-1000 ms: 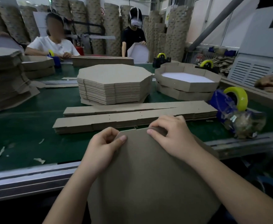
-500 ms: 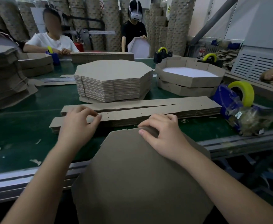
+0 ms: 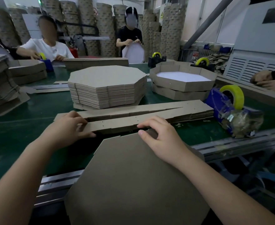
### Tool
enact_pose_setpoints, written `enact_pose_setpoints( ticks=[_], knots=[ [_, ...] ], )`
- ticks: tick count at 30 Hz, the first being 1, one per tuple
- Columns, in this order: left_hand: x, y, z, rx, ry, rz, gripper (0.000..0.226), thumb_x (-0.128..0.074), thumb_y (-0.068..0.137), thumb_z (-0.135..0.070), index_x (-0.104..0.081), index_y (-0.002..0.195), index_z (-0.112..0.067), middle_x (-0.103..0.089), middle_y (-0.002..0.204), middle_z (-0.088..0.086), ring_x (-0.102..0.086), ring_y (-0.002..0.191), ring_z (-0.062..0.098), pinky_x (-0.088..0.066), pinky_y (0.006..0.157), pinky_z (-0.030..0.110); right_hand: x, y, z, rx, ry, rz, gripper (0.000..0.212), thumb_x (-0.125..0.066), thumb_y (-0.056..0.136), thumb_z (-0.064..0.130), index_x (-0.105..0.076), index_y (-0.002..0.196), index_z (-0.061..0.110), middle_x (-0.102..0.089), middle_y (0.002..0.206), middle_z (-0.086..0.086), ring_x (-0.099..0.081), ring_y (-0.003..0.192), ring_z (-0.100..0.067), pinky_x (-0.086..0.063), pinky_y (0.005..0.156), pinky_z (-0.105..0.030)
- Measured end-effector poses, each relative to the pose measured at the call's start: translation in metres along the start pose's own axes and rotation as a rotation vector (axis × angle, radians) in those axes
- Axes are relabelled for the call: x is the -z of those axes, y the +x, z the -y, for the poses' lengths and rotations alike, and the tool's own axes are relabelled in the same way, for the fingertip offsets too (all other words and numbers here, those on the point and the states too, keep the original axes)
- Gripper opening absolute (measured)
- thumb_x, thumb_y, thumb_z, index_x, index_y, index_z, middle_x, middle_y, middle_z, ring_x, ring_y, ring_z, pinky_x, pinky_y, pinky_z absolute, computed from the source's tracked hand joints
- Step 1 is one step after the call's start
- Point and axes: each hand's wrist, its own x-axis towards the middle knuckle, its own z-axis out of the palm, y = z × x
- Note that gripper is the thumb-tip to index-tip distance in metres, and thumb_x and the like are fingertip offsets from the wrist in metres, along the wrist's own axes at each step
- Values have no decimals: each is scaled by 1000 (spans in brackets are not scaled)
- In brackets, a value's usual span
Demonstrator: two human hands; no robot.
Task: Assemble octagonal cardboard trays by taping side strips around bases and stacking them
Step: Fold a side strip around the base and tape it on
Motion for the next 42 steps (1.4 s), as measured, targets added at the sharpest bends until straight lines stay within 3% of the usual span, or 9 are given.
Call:
enact_pose_setpoints(
  ticks=[14,18,21,26,30,35,38,40,42],
  knots=[
    [49,-44,-44,-174,12,-532,67,-45,70,-79,-54,118,-32,-55,111,-13,-46,89,8,-38,57,25,15,15,8,-220,51,270,46,-44,91,63,-64,122,35,-64,123,16,-56,114,-3,-46,100,-31],
    [66,-66,-63,-283,-140,-742,63,-53,73,-75,-53,116,-29,-47,99,-18,-49,87,11,-44,61,30,18,16,15,-225,238,263,80,-35,80,78,-32,149,36,-22,157,18,-19,140,7,-15,112,-20],
    [68,-77,-69,-273,-251,-834,68,-48,75,-77,-53,117,-24,-47,100,-15,-52,90,16,-51,70,42,30,12,24,-165,426,132,77,-34,82,78,-8,148,48,0,148,40,1,128,28,-4,104,-4],
    [57,-94,-86,-363,-387,-870,67,-51,74,-69,-56,116,-18,-50,101,-12,-51,86,14,-51,68,41,63,1,39,-132,556,-84,84,-37,75,79,-12,149,48,-13,144,44,-14,134,22,-14,100,-4],
    [52,-101,-104,-444,-431,-909,61,-54,78,-61,-60,114,-12,-52,101,-12,-51,86,10,-46,69,32,94,-13,63,38,467,-228,55,-38,87,65,-17,138,58,-18,130,60,-13,130,29,-17,102,4],
    [45,-102,-132,-577,-503,-804,53,-52,84,-56,-62,114,-14,-56,102,-12,-54,89,8,-42,70,15,135,-34,84,197,129,-479,43,-35,95,52,-33,139,49,-37,143,37,-25,140,6,-18,119,-50],
    [37,-102,-144,-672,-459,-700,52,-52,82,-47,-59,122,-16,-54,110,-12,-54,98,8,-45,76,23,153,-55,80,147,70,-574,46,-35,93,55,-46,136,41,-47,142,23,-34,139,-3,-27,117,-43],
    [30,-104,-151,-705,-420,-624,52,-50,81,-45,-56,127,-20,-51,114,-13,-55,101,10,-48,77,29,158,-73,72,77,105,-636,55,-36,91,59,-61,125,23,-58,130,22,-50,122,0,-38,107,-25],
    [24,-106,-158,-713,-401,-573,51,-47,83,-44,-57,128,-22,-51,115,-15,-56,101,10,-50,76,31,157,-88,64,-75,156,-691,57,-38,87,65,-59,104,15,-67,101,4,-60,90,-8,-46,84,-30]
  ],
)
